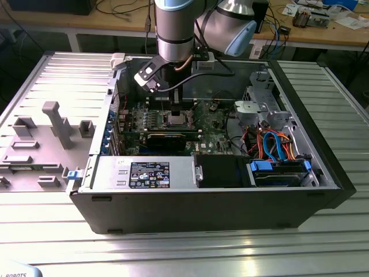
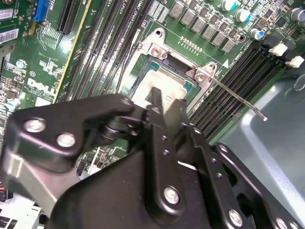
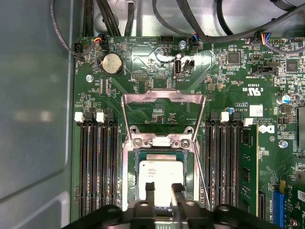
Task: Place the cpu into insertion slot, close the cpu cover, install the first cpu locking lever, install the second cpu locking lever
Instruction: 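Place the cpu into insertion slot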
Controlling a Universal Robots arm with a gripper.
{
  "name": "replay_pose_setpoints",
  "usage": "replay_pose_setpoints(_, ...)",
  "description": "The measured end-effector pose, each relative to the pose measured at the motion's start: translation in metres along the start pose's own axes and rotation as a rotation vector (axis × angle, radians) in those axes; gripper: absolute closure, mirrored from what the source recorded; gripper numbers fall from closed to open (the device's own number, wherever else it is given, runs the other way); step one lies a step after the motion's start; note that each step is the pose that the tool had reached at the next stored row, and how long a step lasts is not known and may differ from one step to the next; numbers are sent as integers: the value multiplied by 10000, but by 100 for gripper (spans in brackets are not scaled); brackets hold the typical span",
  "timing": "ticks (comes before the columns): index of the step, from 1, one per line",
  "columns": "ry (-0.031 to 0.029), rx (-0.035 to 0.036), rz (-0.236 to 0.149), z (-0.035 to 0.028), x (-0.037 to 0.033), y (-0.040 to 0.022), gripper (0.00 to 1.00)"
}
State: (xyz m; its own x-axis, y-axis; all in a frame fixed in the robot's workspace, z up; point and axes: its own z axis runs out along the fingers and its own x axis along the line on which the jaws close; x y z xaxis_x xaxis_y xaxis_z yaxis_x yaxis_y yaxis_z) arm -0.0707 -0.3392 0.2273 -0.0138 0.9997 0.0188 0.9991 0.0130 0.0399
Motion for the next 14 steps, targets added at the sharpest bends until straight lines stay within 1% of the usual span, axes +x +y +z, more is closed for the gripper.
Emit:
replay_pose_setpoints(1,0,3,0,0,0,0,83)
replay_pose_setpoints(2,1,7,1,0,0,0,89)
replay_pose_setpoints(12,1,50,2,0,0,0,89)
replay_pose_setpoints(14,2,84,2,0,0,1,89)
